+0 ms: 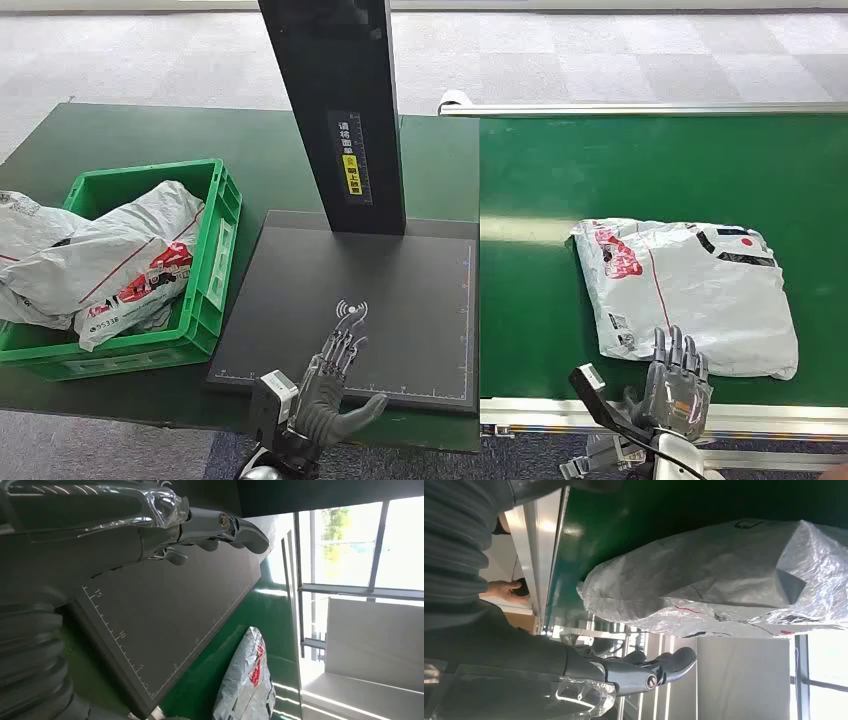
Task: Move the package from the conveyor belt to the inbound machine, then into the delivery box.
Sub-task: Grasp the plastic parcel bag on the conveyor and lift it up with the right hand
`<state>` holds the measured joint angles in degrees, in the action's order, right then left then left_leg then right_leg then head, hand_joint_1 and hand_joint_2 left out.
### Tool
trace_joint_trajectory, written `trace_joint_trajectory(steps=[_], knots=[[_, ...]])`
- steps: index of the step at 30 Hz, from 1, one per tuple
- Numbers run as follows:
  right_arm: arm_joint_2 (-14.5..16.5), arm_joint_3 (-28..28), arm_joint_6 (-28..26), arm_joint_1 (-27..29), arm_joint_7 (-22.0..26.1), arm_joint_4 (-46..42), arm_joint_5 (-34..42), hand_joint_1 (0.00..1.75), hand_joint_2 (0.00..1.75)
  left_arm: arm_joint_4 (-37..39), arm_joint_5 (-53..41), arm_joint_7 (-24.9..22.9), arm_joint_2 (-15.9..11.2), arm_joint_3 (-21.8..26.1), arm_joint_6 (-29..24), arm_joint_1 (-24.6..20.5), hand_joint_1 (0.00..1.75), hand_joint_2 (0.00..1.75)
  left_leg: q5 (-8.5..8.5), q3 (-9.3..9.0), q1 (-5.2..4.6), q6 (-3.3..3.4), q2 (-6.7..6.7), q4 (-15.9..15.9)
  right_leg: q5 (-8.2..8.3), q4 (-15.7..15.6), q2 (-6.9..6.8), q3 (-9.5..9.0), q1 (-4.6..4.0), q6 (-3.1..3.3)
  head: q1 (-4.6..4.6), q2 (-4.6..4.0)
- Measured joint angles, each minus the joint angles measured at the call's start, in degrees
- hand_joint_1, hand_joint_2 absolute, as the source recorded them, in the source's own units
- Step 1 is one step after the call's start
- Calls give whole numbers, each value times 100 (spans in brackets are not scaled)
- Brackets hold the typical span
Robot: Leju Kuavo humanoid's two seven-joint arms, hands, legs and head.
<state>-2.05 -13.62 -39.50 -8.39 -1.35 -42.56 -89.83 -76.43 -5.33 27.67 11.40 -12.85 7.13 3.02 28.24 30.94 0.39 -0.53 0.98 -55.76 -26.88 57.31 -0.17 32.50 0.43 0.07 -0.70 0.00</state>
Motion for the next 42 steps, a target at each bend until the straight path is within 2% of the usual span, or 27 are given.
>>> trace_joint_trajectory(steps=[26, 34, 39, 42], knots=[[126, -239, -2, -45, 437, -2, 191, 175, 175, 2, 0, -4, 1, 59, 13, -5, 0, 175, 0, -1, 0, 0, 0, 0, 0, 0, 0, -1, 0, 0, 0, 0], [350, -564, -2, 36, 1210, -347, 635, 175, 175, 3, 0, -4, 1, 59, 13, -9, 0, 175, 0, -1, 0, 0, 0, 0, 0, 0, 0, 0, 0, 0, 0, 0], [644, -823, -2, 182, 1961, -845, 1090, 175, 175, 30, 2, 19, 1, 60, 9, -9, 0, 175, 0, -1, 0, 0, 1, 1, 0, 0, 0, 1, -1, 0, -1, 0], [765, -912, -2, 233, 2066, -1036, 1162, 175, 175, 38, 4, 22, 1, 61, 3, -9, 0, 175, 0, -1, 0, 0, 0, 0, 0, 0, 0, 0, -1, 0, -1, 0]])
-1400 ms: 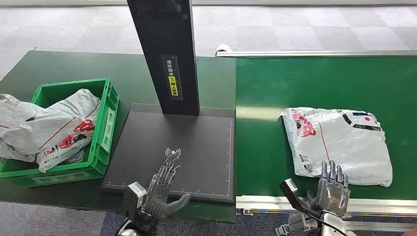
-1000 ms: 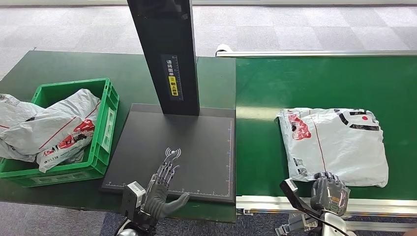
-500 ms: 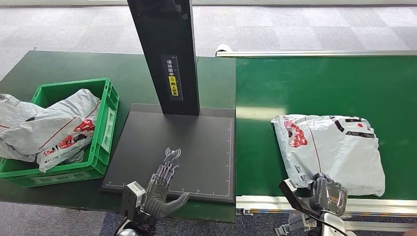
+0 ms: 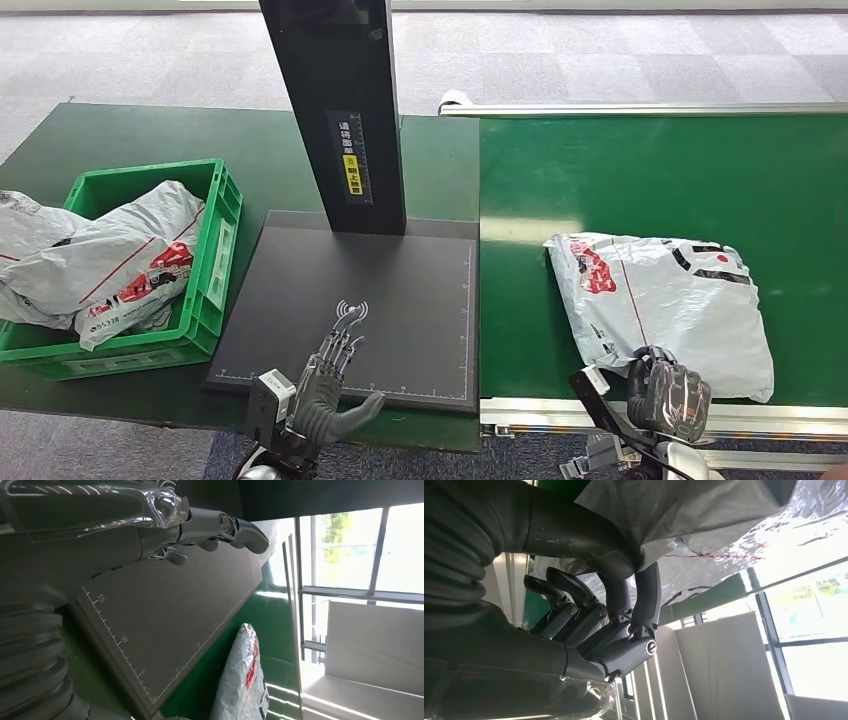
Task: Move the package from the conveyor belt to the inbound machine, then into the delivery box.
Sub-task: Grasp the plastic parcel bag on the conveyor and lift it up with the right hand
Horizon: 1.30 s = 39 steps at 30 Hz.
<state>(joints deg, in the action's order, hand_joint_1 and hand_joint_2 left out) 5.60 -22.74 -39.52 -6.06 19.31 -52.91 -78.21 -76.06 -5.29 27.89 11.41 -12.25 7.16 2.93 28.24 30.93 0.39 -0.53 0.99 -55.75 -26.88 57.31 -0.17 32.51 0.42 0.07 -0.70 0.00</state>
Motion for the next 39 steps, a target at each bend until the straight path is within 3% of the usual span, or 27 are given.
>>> trace_joint_trajectory(steps=[5, 10, 13, 16, 25, 34, 39], knots=[[104, -83, 0, 38, 64, -171, 69, 175, 175, 2, 2, 2, 0, 1, -3, 0, 0, 175, 0, 0, 0, 0, 1, 0, 0, 0, 0, 0, 1, 0, 1, 0], [268, -115, 11, 80, 500, -411, 481, 175, 175, 3, 5, 8, 0, 1, -12, -2, 0, 175, 0, 0, 0, 0, 0, 0, 0, 0, 0, 0, 0, 0, 1, 0], [361, 67, 284, 236, 621, -885, 1402, 175, 175, 27, 1, 41, 2, 2, -16, -7, 0, 175, 0, 2, 0, 0, -2, 0, 0, 0, -1, 1, 0, 0, 0, 0], [372, 497, 818, 396, 418, -1672, 2274, 175, 175, 80, -14, 107, 7, -1, -12, -27, 0, 175, 0, 1, 0, 0, 8, 1, 0, 1, 2, 3, 0, 0, -1, 0], [-1, 1453, 1945, 137, 380, -3037, 3424, 175, 175, 237, -34, 336, 5, -32, -5, -178, 0, 175, -3, -3, -2, 2, 3, -1, 2, 0, 1, -4, 2, -2, 1, 0], [-290, 2065, 2358, -132, 438, -3307, 3842, 175, 175, 242, -85, 395, -30, -8, -79, -298, 0, 175, -3, 0, 0, 2, 0, 0, 2, 1, 0, -4, 0, -2, 0, 0], [-380, 2573, 2960, -495, 499, -3259, 4455, 175, 175, 158, -116, 437, -104, 172, -362, -339, 0, 175, -4, 2, 0, 1, 6, 1, 3, 2, 1, -5, 0, -2, 1, 0]])
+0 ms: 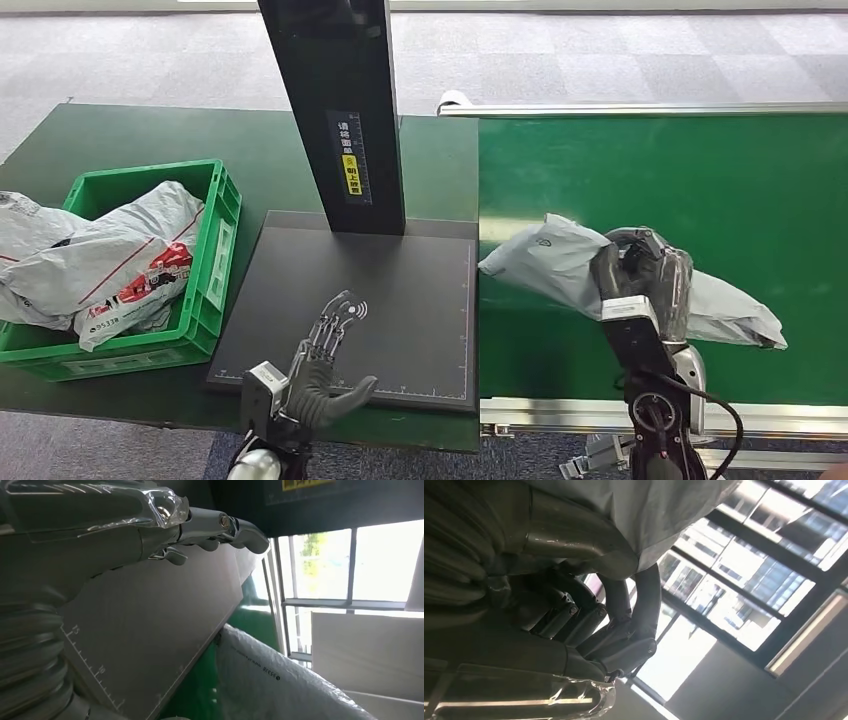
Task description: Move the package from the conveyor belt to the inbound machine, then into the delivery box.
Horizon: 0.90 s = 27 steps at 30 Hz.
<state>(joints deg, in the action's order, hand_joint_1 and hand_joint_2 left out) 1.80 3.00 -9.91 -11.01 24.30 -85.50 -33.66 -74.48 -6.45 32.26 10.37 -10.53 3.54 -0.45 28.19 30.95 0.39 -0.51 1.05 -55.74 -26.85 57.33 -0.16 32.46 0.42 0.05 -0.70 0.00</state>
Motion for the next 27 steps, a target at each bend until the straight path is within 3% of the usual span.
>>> trace_joint_trajectory(steps=[7, 15, 27], knots=[[26, 1040, 486, -656, 128, 430, 1113, 175, 175, -474, -72, 41, -150, 669, -344, 108, 0, 175, -5, -1, 8, -2, -4, 0, 1, 3, 0, 1, -7, 1, 0, 0], [310, 1976, 867, -1381, 33, 940, 1899, 175, 175, -801, -126, 50, -250, 1172, -404, 155, 0, 175, -6, 1, 7, -3, -6, 1, 0, 4, -3, 3, -7, 2, 1, 0], [758, 2533, 1220, -1675, -7, 1654, 2325, 175, 175, -813, -221, 50, -291, 1286, -445, 153, 0, 175, -6, 1, 7, -3, -10, 1, 0, 4, -4, 4, -7, 2, 0, 0]])
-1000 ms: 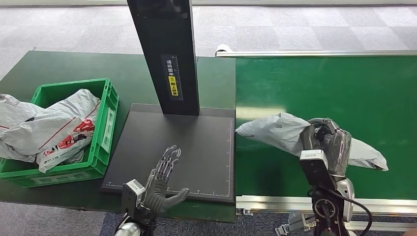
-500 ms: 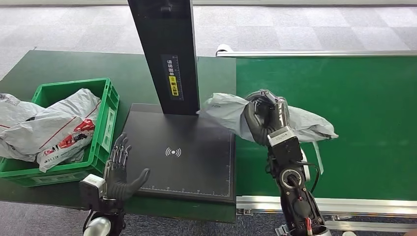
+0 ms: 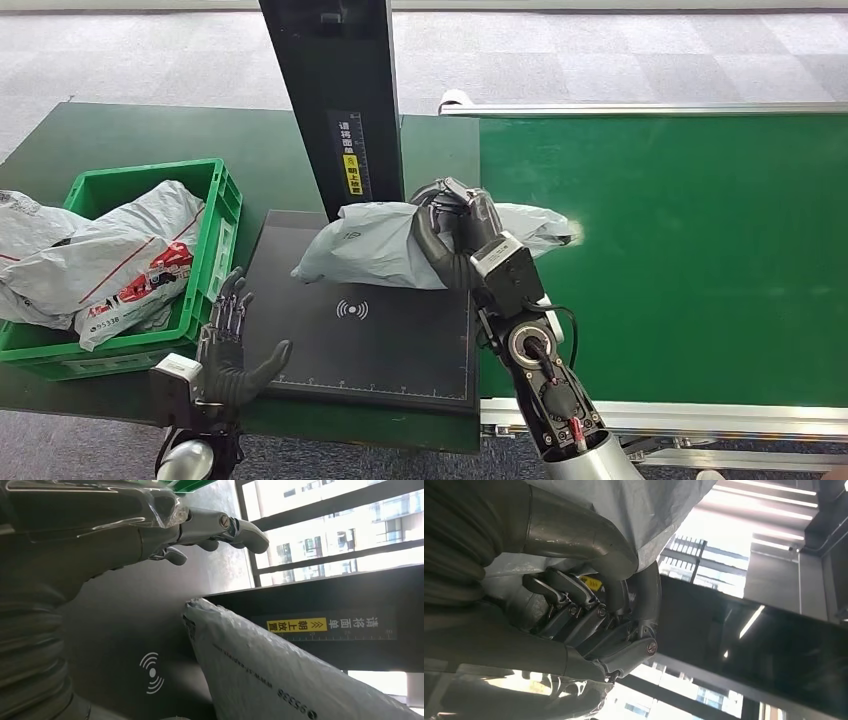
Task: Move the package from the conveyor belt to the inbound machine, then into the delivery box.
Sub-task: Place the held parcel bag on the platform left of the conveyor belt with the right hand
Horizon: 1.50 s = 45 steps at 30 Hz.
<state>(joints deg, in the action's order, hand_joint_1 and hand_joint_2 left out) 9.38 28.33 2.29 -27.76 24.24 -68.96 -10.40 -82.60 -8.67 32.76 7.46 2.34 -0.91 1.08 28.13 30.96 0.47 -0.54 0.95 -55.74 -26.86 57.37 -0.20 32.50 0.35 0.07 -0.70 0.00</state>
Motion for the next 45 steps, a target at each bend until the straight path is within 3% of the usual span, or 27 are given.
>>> trace_joint_trajectory(steps=[14, 15, 18, 19, 25, 30, 36, 45], knots=[[474, 482, 598, -76, 56, 1125, 557, 175, 175, -41, -151, -49, 58, 18, 28, 3, 0, 175, 0, 0, 0, 0, 0, 0, 0, 0, 0, 0, 0, 0, 1, 0], [497, 499, 623, -83, 61, 1193, 573, 162, 175, -41, -153, -50, 61, 18, 30, 3, 0, 175, 0, 0, 0, 0, 0, 0, 0, 0, 0, 0, 0, 0, 1, 0], [573, 574, 818, -126, 67, 1446, 702, 31, 175, -41, -163, -52, 63, 18, 46, 2, 0, 175, 0, -1, 0, 0, 2, 0, 0, 0, 0, 0, 0, 0, 2, 0], [609, 618, 900, -136, 81, 1547, 760, 0, 175, -41, -169, -53, 64, 18, 52, 1, 0, 175, 0, -1, 0, 0, 2, 0, 0, 0, 0, 1, 0, 0, 2, 0], [786, 861, 1544, -142, 63, 1949, 1308, 0, 175, -40, -198, -60, 71, 20, 61, -9, 0, 175, 0, -1, 0, 0, 1, 0, 0, 0, 0, 2, -1, 1, 1, 0], [789, 852, 2106, -182, -34, 1964, 2202, 0, 175, -26, -207, -61, 70, 20, 74, -28, 0, 175, 0, -2, -1, 0, 1, -1, 0, 0, 0, 2, 0, 0, 2, 0], [601, 597, 1821, -268, -95, 1298, 2640, 0, 175, -23, -215, -59, 67, 21, 80, -38, 0, 175, 0, -3, -2, 0, 4, -2, 0, -1, 1, 2, 1, 0, 2, 0], [428, 413, 1559, -284, -9, 744, 2655, 0, 175, -23, -215, -58, 67, 25, 81, -67, 0, 175, 0, -3, 0, 0, 2, -1, 0, -1, 0, 4, 0, 0, 1, 0]])
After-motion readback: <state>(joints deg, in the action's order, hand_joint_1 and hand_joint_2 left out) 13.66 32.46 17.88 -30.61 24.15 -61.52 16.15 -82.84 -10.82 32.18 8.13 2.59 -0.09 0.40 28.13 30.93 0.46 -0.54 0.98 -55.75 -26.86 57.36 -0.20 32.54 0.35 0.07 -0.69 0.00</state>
